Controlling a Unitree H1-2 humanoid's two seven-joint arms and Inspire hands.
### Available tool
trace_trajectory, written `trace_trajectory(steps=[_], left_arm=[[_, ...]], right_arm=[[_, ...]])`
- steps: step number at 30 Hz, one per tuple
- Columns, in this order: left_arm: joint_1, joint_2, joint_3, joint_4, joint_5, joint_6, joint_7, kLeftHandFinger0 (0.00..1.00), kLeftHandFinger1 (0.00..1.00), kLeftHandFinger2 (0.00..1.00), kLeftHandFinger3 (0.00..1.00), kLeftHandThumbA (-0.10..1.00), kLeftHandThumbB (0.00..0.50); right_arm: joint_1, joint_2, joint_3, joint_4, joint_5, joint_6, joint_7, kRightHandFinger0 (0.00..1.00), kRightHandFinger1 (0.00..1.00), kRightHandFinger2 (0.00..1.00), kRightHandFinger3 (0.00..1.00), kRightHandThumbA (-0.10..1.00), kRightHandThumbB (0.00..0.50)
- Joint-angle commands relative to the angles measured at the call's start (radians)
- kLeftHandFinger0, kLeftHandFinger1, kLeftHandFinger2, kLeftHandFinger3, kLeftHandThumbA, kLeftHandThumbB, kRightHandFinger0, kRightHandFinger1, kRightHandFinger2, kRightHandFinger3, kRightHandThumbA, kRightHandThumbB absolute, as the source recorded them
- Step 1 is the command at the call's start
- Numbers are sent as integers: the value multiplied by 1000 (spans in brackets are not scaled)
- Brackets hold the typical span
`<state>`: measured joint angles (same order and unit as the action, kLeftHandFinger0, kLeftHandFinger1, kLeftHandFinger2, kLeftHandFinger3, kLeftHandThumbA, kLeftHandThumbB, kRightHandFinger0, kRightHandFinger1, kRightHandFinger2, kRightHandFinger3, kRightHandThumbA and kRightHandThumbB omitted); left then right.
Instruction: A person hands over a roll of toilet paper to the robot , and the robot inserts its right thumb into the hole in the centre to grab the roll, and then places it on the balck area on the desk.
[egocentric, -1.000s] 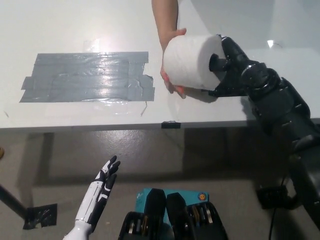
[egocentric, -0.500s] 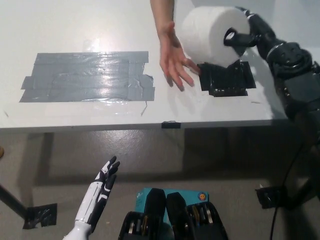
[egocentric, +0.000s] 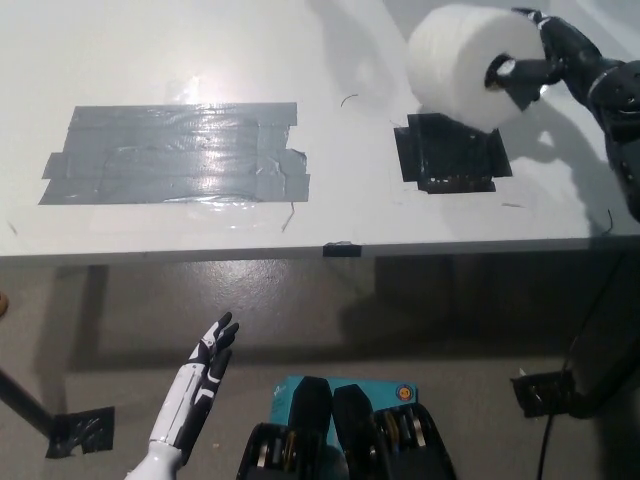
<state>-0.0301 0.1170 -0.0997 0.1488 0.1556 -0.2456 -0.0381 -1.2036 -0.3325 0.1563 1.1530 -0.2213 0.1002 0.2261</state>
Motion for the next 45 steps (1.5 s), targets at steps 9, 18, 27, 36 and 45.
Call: trace_trajectory(steps=[9, 18, 27, 36, 45], left_arm=[[-13, 9, 6, -8, 10, -3, 3, 1000, 1000, 1000, 1000, 1000, 179], [-16, 11, 5, -10, 12, -9, 1, 1000, 1000, 1000, 1000, 1000, 165], [-23, 6, 7, -13, 8, -2, 4, 1000, 1000, 1000, 1000, 1000, 169], [-24, 9, 5, -13, 10, -6, 1, 1000, 1000, 1000, 1000, 1000, 161], [-29, 9, 6, -14, 6, -1, -2, 1000, 1000, 1000, 1000, 1000, 169]], right_arm=[[-66, -62, 223, 45, -144, -71, 144, 283, 819, 1000, 1000, -100, 137], [-107, -65, 315, 73, -194, -61, 172, 219, 755, 1000, 830, -100, 120], [-160, -45, 338, 82, -205, -14, 233, 422, 961, 1000, 1000, -33, 286], [-221, -46, 342, 99, -197, 37, 397, 1000, 1000, 1000, 1000, 494, 415], [-237, -43, 325, 100, -188, 64, 420, 1000, 1000, 1000, 1000, 624, 500]])
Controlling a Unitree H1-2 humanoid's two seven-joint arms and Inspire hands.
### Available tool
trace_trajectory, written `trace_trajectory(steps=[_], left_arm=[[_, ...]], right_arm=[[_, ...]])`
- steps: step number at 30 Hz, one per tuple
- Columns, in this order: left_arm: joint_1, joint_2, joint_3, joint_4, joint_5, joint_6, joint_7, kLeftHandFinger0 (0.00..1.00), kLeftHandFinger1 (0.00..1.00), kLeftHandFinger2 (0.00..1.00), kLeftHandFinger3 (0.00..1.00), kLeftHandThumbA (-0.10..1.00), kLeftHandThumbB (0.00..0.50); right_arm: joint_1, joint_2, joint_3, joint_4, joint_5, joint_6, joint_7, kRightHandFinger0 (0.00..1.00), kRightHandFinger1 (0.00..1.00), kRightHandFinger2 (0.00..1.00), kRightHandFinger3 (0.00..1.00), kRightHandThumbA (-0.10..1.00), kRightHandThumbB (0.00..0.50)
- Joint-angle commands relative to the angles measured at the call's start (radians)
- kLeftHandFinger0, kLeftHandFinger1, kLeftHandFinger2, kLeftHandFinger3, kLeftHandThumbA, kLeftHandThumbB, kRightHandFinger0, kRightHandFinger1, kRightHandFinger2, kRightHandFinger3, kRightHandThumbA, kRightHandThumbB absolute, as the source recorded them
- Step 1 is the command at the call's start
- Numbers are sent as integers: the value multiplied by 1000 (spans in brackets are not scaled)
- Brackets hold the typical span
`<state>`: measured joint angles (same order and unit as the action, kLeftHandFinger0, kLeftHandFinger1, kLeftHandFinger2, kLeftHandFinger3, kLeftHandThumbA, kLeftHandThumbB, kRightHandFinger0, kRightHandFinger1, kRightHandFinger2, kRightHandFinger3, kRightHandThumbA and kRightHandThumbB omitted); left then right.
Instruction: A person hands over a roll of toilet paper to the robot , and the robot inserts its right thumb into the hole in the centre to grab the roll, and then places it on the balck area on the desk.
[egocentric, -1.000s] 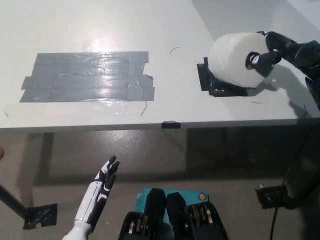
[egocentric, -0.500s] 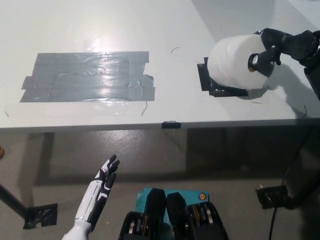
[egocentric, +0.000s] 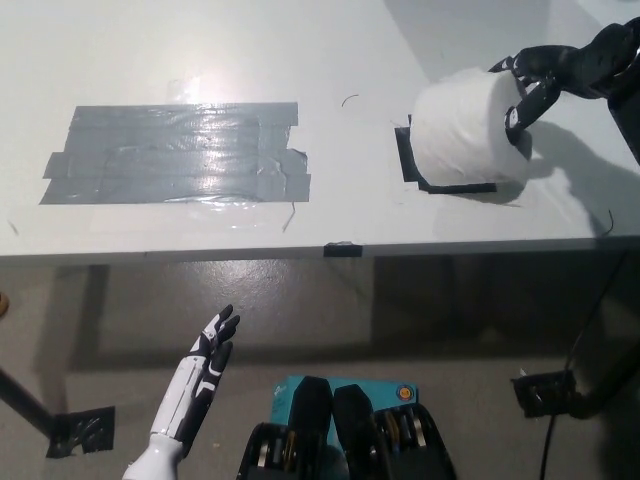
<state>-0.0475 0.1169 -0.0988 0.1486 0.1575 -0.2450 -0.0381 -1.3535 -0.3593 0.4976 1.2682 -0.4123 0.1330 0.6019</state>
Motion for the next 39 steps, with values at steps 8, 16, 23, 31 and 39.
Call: trace_trajectory(steps=[8, 16, 23, 31, 39], left_arm=[[-16, 12, 4, -8, 5, -8, -3, 1000, 1000, 1000, 1000, 1000, 154], [-17, 13, 1, -15, 5, -2, -7, 1000, 1000, 1000, 1000, 1000, 155], [-19, 16, -2, -14, 16, -8, -5, 1000, 1000, 1000, 1000, 1000, 160], [-19, 15, -6, -27, 29, 11, -3, 1000, 1000, 1000, 1000, 1000, 183], [-25, 15, -9, -32, 32, 16, -7, 1000, 1000, 1000, 1000, 1000, 194]], right_arm=[[-88, -20, -53, -27, 27, 25, 46, 1000, 1000, 1000, 1000, 778, 500], [-57, -21, -138, -92, 55, 16, -25, 1000, 1000, 1000, 1000, 849, 470], [-62, -5, -191, -163, 38, -29, -169, 1000, 1000, 1000, 1000, 954, 499], [-87, 14, -197, -197, 28, -42, -212, 1000, 1000, 1000, 1000, 1000, 500], [-82, -12, -210, -230, 43, -82, -221, 1000, 1000, 1000, 1000, 1000, 459]])
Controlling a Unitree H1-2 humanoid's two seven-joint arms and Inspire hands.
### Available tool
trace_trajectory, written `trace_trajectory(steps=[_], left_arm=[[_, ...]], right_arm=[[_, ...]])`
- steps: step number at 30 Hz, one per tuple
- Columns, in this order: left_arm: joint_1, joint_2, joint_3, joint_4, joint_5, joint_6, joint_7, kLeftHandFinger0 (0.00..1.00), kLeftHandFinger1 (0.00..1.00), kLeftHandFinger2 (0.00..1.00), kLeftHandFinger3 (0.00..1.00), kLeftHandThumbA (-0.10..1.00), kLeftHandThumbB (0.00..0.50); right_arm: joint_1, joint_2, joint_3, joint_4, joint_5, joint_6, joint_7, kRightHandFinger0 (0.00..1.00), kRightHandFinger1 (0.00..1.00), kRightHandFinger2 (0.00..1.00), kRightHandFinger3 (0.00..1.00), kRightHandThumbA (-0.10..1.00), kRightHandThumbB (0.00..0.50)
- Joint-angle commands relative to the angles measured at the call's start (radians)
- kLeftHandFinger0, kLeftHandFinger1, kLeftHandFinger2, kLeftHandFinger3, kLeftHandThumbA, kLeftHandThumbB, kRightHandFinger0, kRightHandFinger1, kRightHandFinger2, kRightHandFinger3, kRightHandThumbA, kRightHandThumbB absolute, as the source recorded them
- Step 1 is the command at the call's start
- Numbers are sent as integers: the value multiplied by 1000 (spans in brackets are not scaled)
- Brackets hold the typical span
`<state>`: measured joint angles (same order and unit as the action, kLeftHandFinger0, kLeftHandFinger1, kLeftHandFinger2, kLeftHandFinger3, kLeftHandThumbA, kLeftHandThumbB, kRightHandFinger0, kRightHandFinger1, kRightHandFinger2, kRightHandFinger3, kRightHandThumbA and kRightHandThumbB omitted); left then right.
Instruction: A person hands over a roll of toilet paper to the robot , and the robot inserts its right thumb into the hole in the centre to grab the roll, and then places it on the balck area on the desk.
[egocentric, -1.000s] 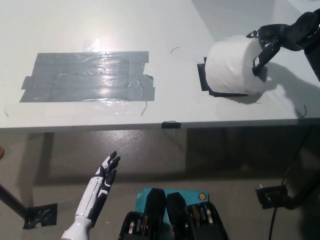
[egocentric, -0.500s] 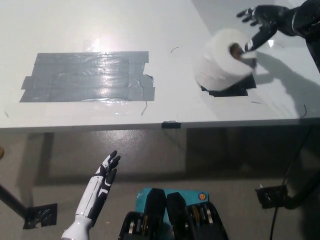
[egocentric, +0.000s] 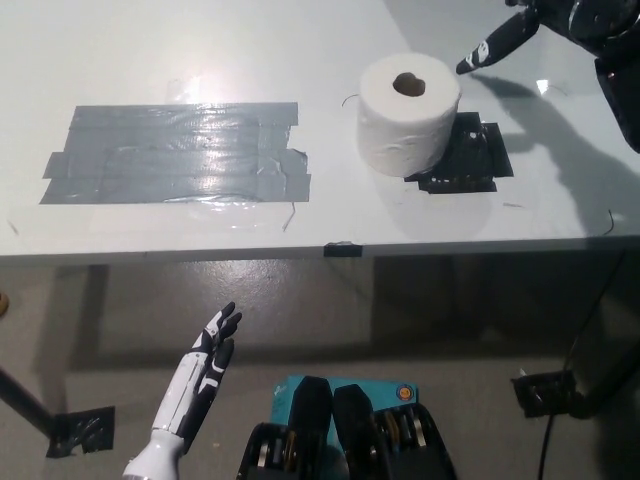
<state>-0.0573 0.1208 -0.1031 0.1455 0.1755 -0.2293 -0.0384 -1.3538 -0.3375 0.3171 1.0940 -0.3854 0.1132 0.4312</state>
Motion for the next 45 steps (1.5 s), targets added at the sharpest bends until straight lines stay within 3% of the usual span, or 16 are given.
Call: trace_trajectory(steps=[1, 5, 8, 9, 11, 13, 20, 23, 27, 29, 33, 37, 41, 45], left_arm=[[-17, 10, -4, -29, 13, 2, -7, 1000, 1000, 1000, 1000, 1000, 196], [-60, 9, 7, -8, -3, -1, -6, 1000, 1000, 1000, 1000, 1000, 219], [-84, 13, 16, 3, -27, -7, -15, 1000, 1000, 1000, 1000, 1000, 202], [-88, 15, 16, 5, -27, -11, -15, 1000, 1000, 1000, 1000, 1000, 196], [-99, 15, 17, 18, -32, -27, -15, 1000, 1000, 1000, 1000, 1000, 169], [-104, 11, 16, 28, -32, -39, -11, 1000, 1000, 1000, 1000, 1000, 159], [-82, -1, 15, 28, -17, -36, 7, 1000, 1000, 1000, 1000, 1000, 145], [-66, -7, 15, 29, -20, -32, 8, 1000, 1000, 1000, 1000, 1000, 147], [-45, -14, 12, 37, -17, -37, 14, 1000, 1000, 1000, 1000, 1000, 149], [-19, -18, 9, 39, -15, -42, 16, 1000, 1000, 1000, 1000, 1000, 145], [10, -24, 8, 48, -23, -60, 17, 1000, 1000, 1000, 1000, 1000, 141], [38, -26, 6, 46, -18, -51, 17, 1000, 1000, 1000, 1000, 1000, 166], [51, -25, 7, 42, -17, -51, 16, 1000, 1000, 1000, 1000, 1000, 147], [66, -26, 8, 47, -25, -58, 10, 1000, 1000, 1000, 1000, 1000, 164]], right_arm=[[-79, -39, -35, -69, 21, -58, -50, 1000, 1000, 1000, 1000, 1000, 458], [-39, -92, -120, -285, 90, -1, -8, 1000, 1000, 1000, 1000, 1000, 485], [23, -119, -182, -514, 137, 71, 31, 1000, 1000, 1000, 1000, 1000, 493], [48, -125, -198, -582, 149, 88, 40, 1000, 1000, 1000, 1000, 1000, 451], [129, -140, -248, -786, 192, 131, 55, 1000, 1000, 1000, 1000, 1000, 470], [241, -144, -304, -1019, 241, 164, 56, 1000, 1000, 1000, 1000, 1000, 453], [618, -48, -449, -1556, 415, 207, -33, 1000, 1000, 1000, 1000, 1000, 463], [792, -5, -467, -1707, 455, 189, -77, 1000, 1000, 1000, 1000, 1000, 386], [957, 21, -452, -1789, 439, 118, -109, 1000, 1000, 1000, 1000, 1000, 362], [1070, 42, -431, -1808, 428, 49, -123, 1000, 1000, 1000, 1000, 1000, 323], [1204, 92, -402, -1782, 432, -15, -139, 1000, 1000, 1000, 1000, 1000, 340], [1312, 145, -378, -1713, 447, -67, -143, 1000, 1000, 1000, 1000, 1000, 297], [1381, 190, -355, -1620, 447, -133, -136, 1000, 1000, 1000, 1000, 1000, 267], [1421, 227, -354, -1515, 405, -169, -140, 1000, 1000, 1000, 1000, 1000, 274]])
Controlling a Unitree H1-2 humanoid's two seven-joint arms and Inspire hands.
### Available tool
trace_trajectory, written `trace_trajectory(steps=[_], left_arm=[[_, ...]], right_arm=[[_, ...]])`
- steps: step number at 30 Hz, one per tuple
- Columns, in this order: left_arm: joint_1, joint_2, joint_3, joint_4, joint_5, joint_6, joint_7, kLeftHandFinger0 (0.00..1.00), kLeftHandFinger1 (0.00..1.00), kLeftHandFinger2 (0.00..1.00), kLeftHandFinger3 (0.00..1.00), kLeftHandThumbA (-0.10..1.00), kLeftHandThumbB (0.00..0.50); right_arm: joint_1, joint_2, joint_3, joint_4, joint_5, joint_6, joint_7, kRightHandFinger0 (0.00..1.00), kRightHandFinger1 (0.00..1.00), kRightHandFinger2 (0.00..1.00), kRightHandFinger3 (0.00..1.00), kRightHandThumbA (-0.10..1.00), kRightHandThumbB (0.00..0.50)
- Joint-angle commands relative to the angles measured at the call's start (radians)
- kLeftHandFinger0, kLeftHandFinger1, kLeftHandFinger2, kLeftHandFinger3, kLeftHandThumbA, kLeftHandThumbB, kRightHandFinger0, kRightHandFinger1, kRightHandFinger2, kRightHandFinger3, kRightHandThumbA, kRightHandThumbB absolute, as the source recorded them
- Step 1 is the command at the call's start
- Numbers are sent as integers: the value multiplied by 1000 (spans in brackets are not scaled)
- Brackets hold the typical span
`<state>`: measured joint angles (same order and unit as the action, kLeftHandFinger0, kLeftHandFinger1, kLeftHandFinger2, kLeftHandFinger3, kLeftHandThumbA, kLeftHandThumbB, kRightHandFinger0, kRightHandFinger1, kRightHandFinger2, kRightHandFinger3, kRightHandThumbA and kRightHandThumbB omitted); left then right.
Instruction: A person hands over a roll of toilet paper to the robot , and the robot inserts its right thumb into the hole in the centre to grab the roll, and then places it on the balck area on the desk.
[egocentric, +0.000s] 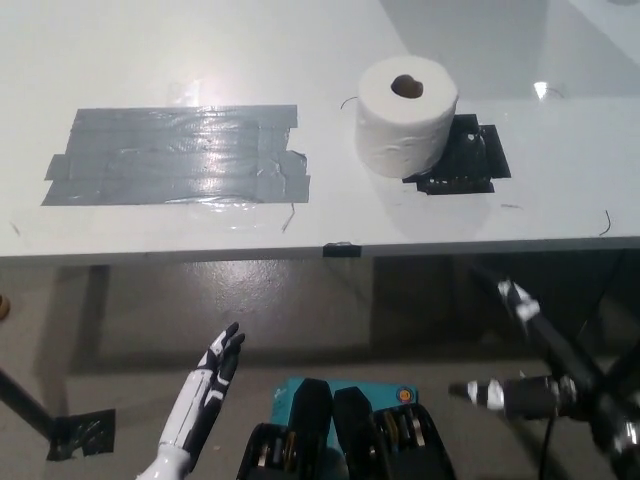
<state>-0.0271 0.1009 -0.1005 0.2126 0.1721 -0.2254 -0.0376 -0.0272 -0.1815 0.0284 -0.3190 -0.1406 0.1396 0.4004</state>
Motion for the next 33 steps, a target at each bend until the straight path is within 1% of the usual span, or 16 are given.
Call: trace_trajectory(steps=[1, 2, 4, 8, 9, 10, 11, 13, 15, 17, 21, 24, 25, 28, 31, 33], left_arm=[[36, -6, 5, -20, -22, -63, 8, 1000, 1000, 1000, 1000, 1000, 171], [36, -6, 6, -21, -22, -61, 8, 1000, 1000, 1000, 1000, 1000, 172], [47, -4, 4, -31, -19, -54, 5, 1000, 1000, 1000, 1000, 1000, 173], [48, -2, 2, -25, -20, -62, 3, 1000, 1000, 1000, 1000, 1000, 164], [48, -2, 1, -25, -19, -61, 4, 1000, 1000, 1000, 1000, 1000, 165], [48, -2, 1, -26, -16, -60, 4, 1000, 1000, 1000, 1000, 1000, 165], [49, -1, 1, -28, -15, -59, 5, 1000, 1000, 1000, 1000, 1000, 164], [47, 0, 3, -25, -18, -64, 4, 1000, 1000, 1000, 1000, 1000, 155], [45, 0, 3, -22, -17, -72, 6, 1000, 1000, 1000, 1000, 1000, 147], [42, 0, 4, -28, -19, -66, 5, 1000, 1000, 1000, 1000, 1000, 160], [40, -1, 7, -31, -20, -61, 7, 1000, 1000, 1000, 1000, 1000, 160], [40, -3, 8, -28, -18, -63, 12, 1000, 1000, 1000, 1000, 1000, 158], [41, -4, 10, -33, -24, -59, 9, 1000, 1000, 1000, 1000, 1000, 179], [45, -3, 12, -40, -28, -58, 8, 1000, 1000, 1000, 1000, 1000, 185], [45, -3, 13, -38, -33, -60, 7, 1000, 1000, 1000, 1000, 1000, 173], [45, -4, 14, -35, -33, -61, 9, 1000, 1000, 1000, 1000, 1000, 180]], right_arm=[[96, 81, -70, -77, 165, -193, -107, 1000, 1000, 1000, 1000, 1000, 258], [96, 92, -75, -39, 169, -189, -107, 1000, 1000, 1000, 1000, 1000, 283], [107, 108, -75, 53, 164, -220, -108, 1000, 1000, 1000, 1000, 998, 271], [113, 120, -70, 174, 145, -257, -113, 1000, 1000, 1000, 1000, 999, 274], [113, 120, -67, 198, 141, -269, -114, 1000, 1000, 1000, 1000, 998, 266], [111, 118, -64, 222, 138, -287, -115, 1000, 1000, 1000, 1000, 988, 233], [106, 114, -59, 262, 134, -317, -116, 1000, 1000, 1000, 1000, 981, 224], [100, 111, -57, 304, 143, -329, -114, 1000, 1000, 1000, 1000, 955, 211], [94, 108, -58, 331, 152, -339, -112, 1000, 1000, 1000, 1000, 952, 213], [86, 104, -60, 352, 154, -341, -115, 1000, 1000, 1000, 1000, 968, 230], [74, 95, -59, 377, 157, -352, -116, 1000, 1000, 1000, 1000, 981, 227], [68, 88, -58, 392, 160, -365, -114, 1000, 1000, 1000, 1000, 986, 236], [65, 85, -58, 395, 159, -364, -114, 1000, 1000, 1000, 1000, 991, 245], [62, 82, -55, 400, 158, -364, -116, 1000, 1000, 1000, 1000, 997, 250], [63, 80, -54, 398, 158, -363, -118, 1000, 1000, 1000, 1000, 997, 243], [62, 79, -52, 399, 155, -363, -120, 1000, 1000, 1000, 1000, 993, 237]])
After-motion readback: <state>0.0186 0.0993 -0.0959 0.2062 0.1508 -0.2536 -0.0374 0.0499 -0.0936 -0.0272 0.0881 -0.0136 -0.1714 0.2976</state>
